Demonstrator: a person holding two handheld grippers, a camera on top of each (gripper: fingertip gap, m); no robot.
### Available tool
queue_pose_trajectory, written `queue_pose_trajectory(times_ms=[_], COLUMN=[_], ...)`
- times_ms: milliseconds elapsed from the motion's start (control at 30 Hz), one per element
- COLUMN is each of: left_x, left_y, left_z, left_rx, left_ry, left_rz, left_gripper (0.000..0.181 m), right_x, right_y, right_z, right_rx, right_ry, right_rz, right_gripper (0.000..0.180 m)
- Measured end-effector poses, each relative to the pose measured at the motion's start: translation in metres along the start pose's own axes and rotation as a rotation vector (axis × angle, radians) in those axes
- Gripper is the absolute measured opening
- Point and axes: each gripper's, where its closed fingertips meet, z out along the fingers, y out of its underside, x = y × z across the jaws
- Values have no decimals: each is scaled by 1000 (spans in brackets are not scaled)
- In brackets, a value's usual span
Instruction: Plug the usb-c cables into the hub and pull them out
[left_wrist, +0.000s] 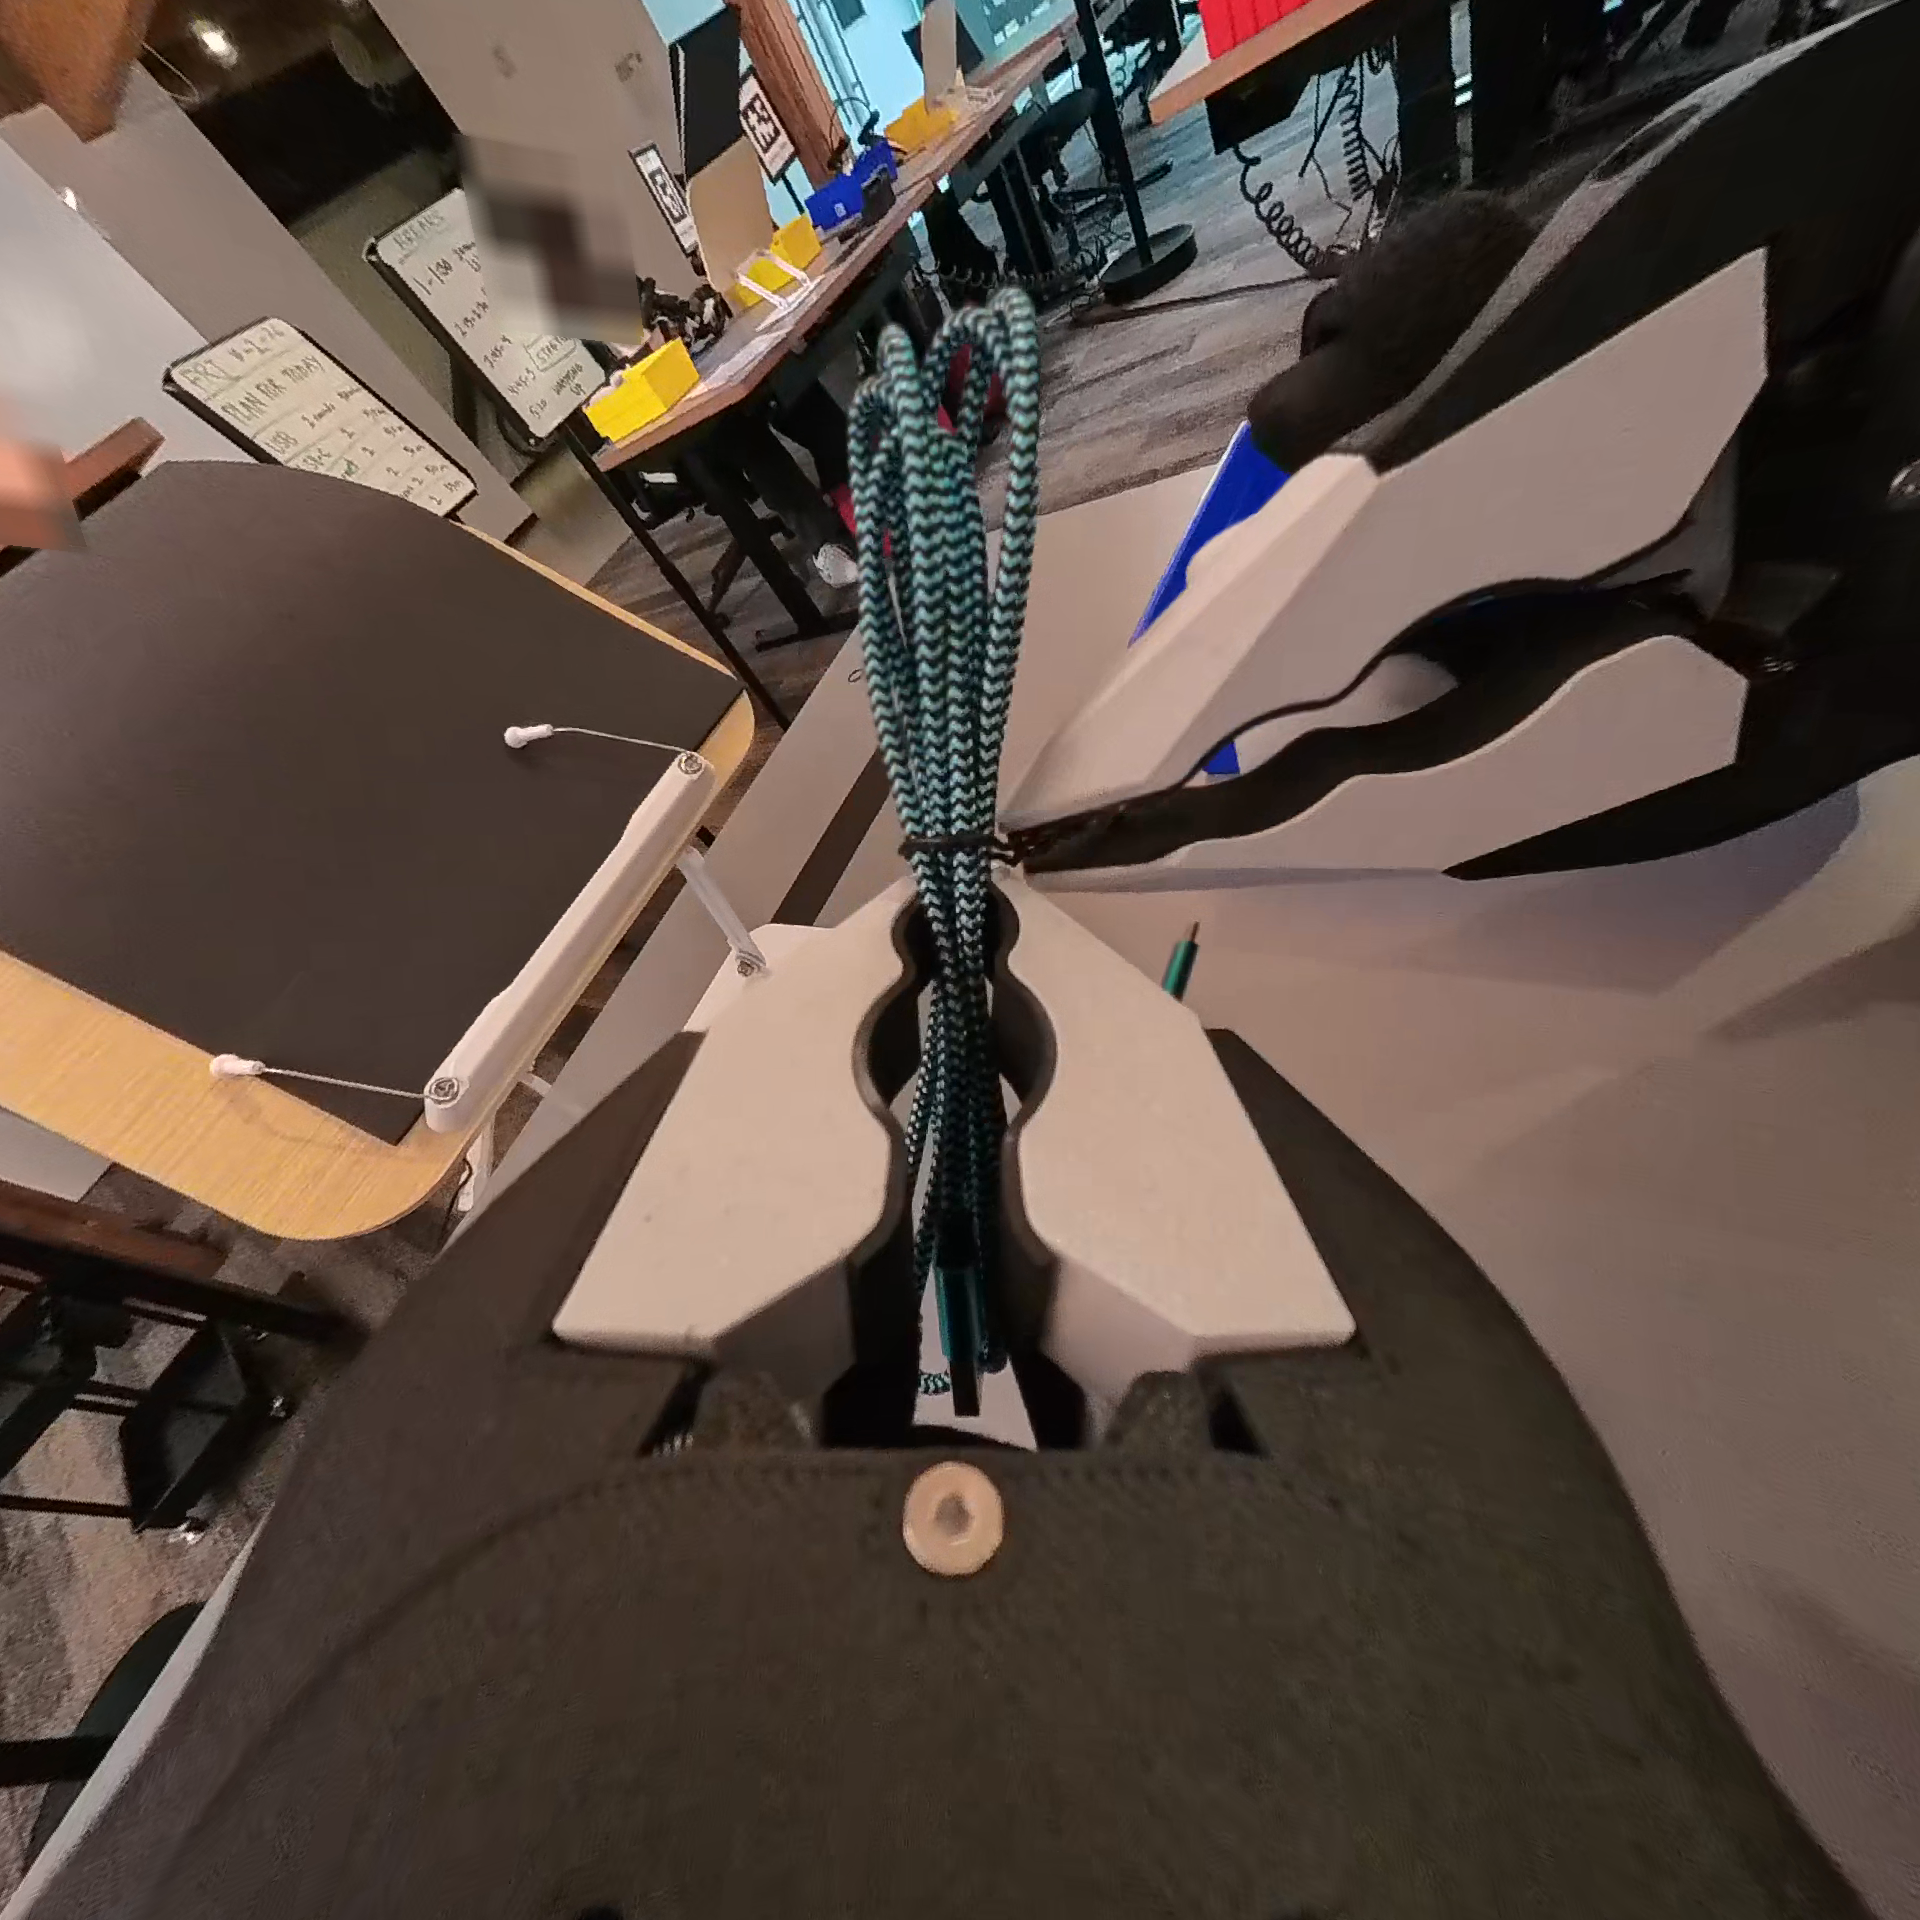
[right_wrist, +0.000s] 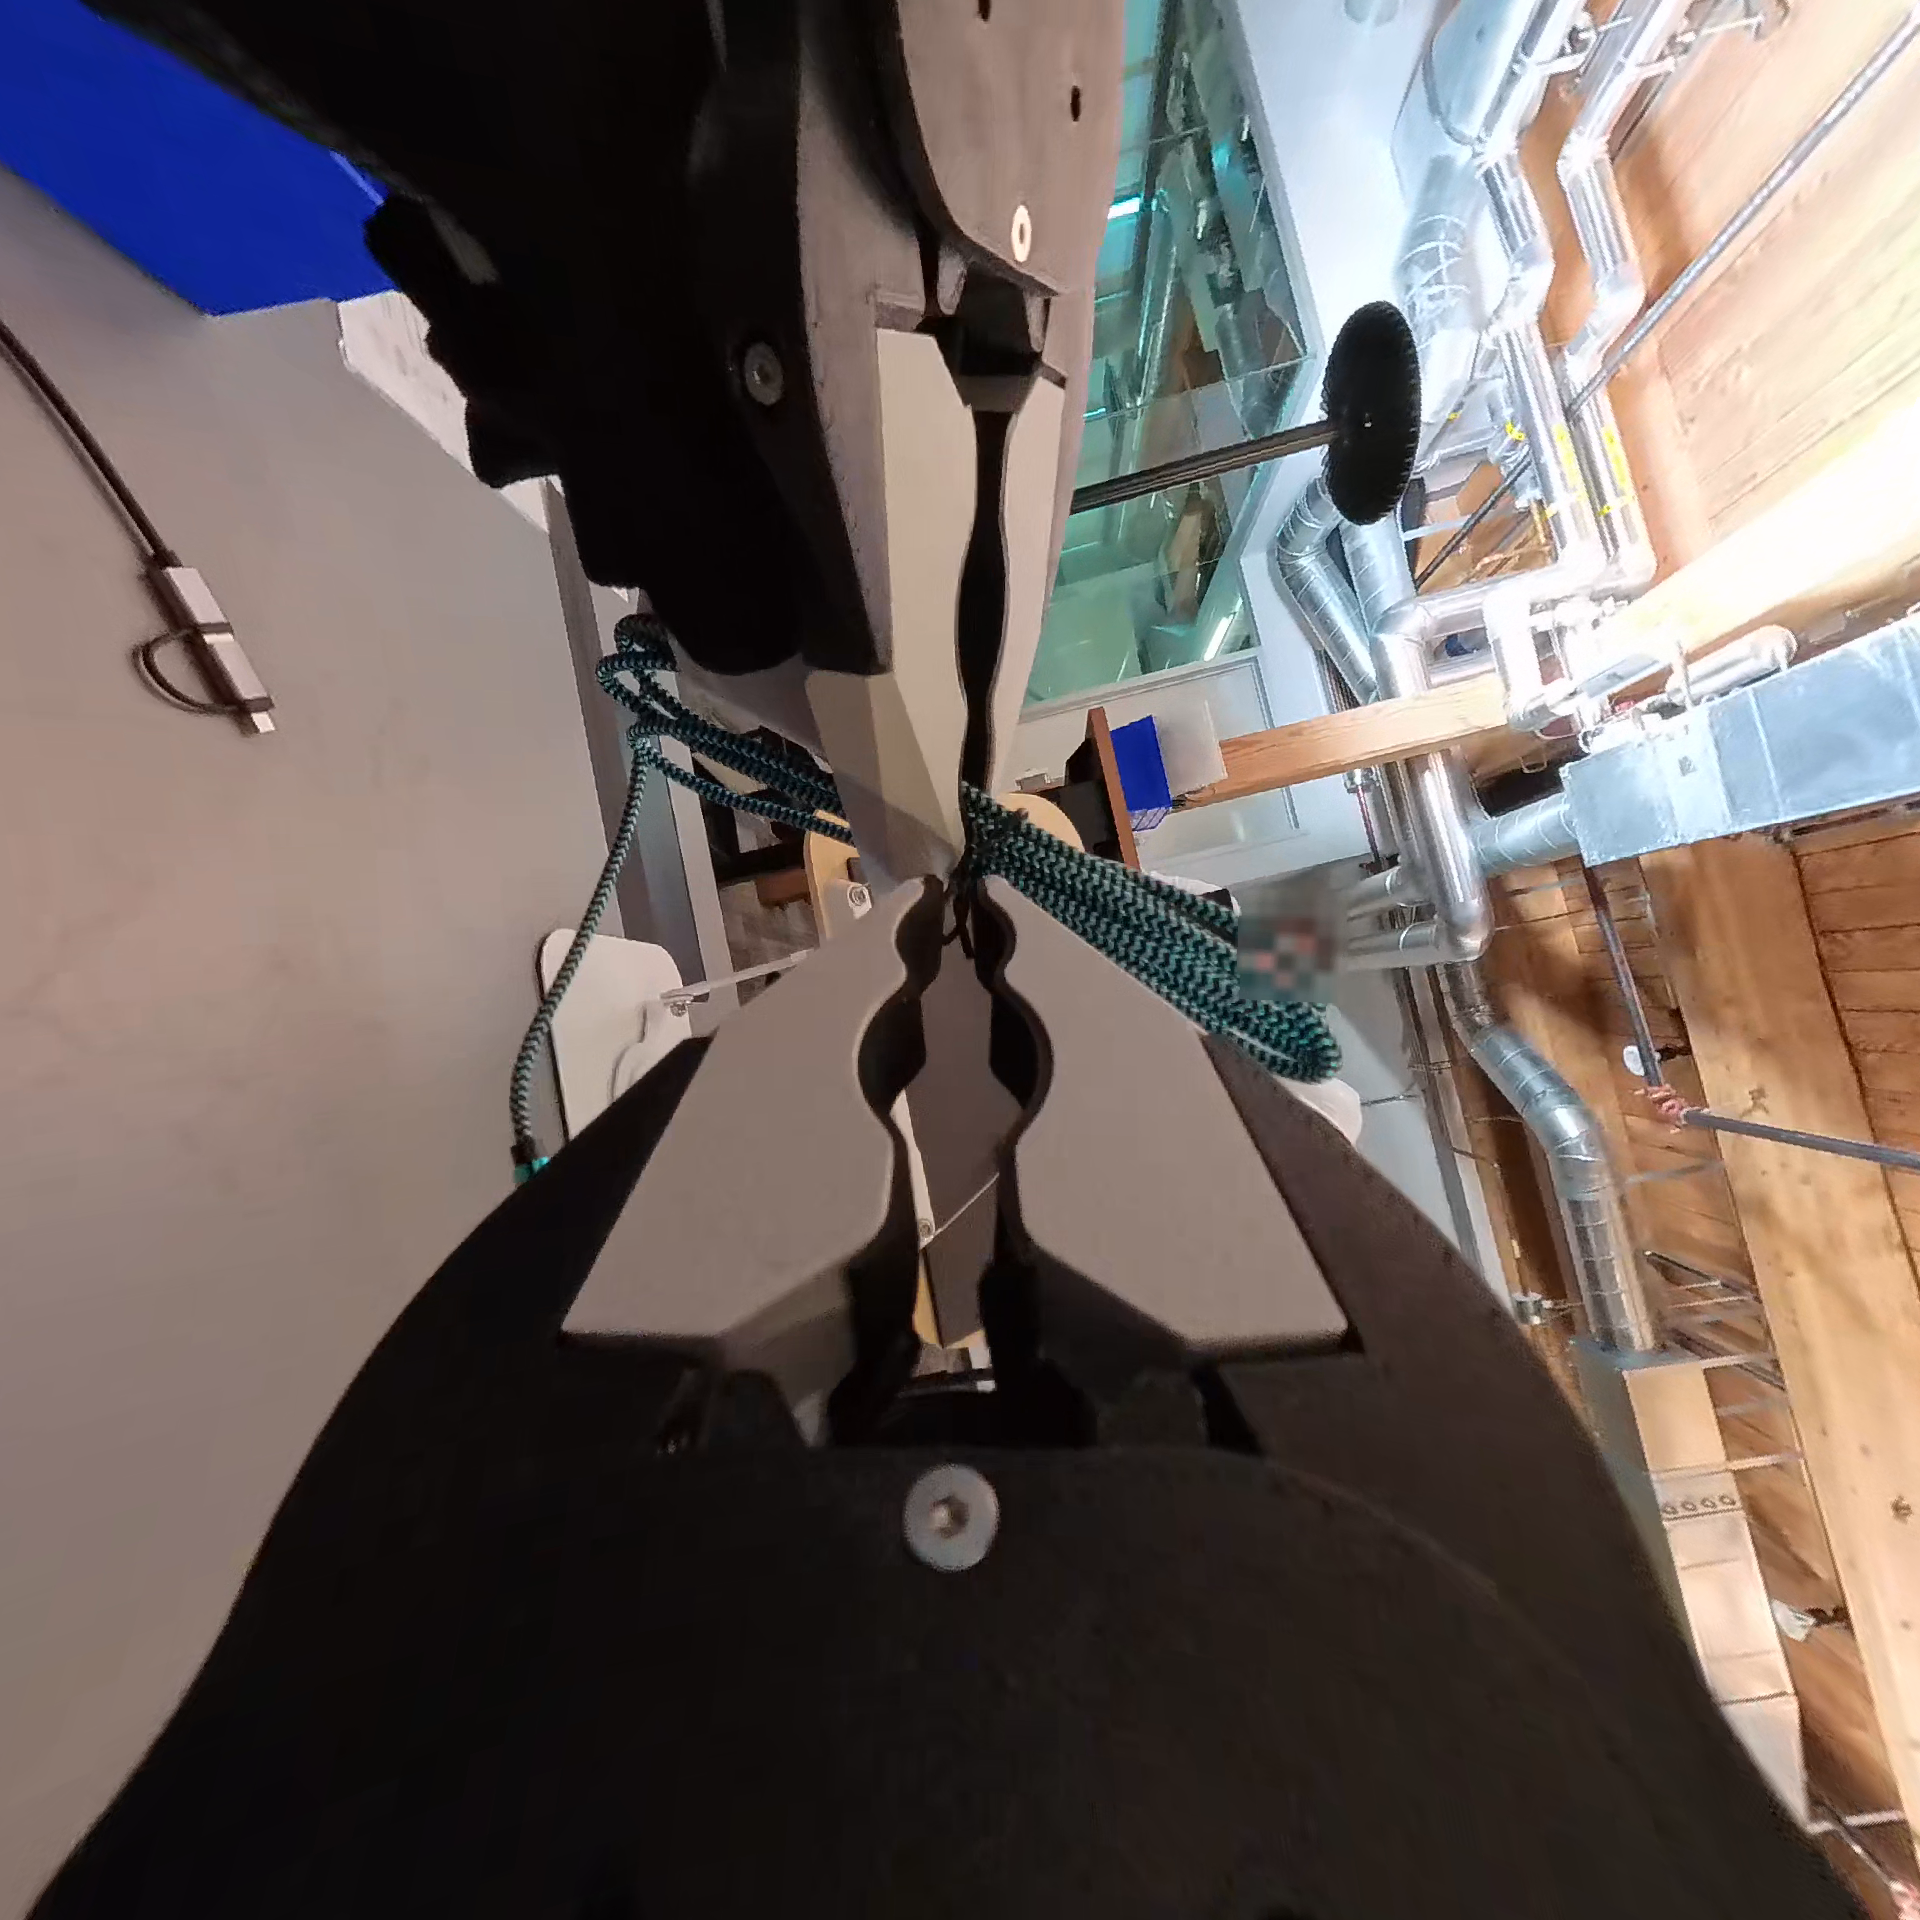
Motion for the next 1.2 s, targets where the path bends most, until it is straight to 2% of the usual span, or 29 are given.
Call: queue_pose_trajectory(times_ms=[133, 233, 300, 367, 500, 533, 600, 667, 700, 800, 900, 1000, 1067, 1200], left_x=[0, -2, -5, -6, -11, -13, -15, -14, -13, -13, -13, -10, -6, -3], left_y=[3, 3, -1, -8, -23, -23, -15, -9, -6, 0, 1, 1, 3, 5], left_z=[1, 1, -1, -5, -11, -11, -7, -7, -8, -10, -9, -6, -3, -2], left_rx=[-17, -11, 17, 57, 100, 96, 67, 71, 61, 44, 44, 37, 22, 1], left_ry=[-9, -52, -80, -112, -249, -288, -291, -246, -223, -166, -114, -72, -51, -47], left_rz=[17, 46, 56, 78, 216, 259, 268, 208, 178, 111, 45, 6, 1, 1], left_gripper=[4, 4, 3, 3, 4, 3, 3, 4, 3, 3, 4, 4, 4, 4], right_x=[-3, -4, -3, 1, 18, 17, 12, 7, 7, -1, -1, 1, 0, -3], right_y=[1, 2, 0, -7, -14, -14, -11, -12, -11, -9, -1, -4, -3, -3], right_z=[1, 2, 2, 0, -8, -8, -5, -4, -6, -4, -2, -2, 1, 5], right_rx=[-10, 8, 67, 185, 631, 732, 826, 789, 756, 508, 272, 132, 67, 5], right_ry=[-31, -109, -176, -282, -602, -647, -634, -584, -548, -387, -185, -63, -28, 14], right_rz=[17, 295, 605, 1033, 2026, 2163, 2272, 2139, 2053, 1594, 999, 474, 275, 78], right_gripper=[0, 0, 0, 0, 0, 0, 0, 1, 15, 33, 30, 21, 14, 2])
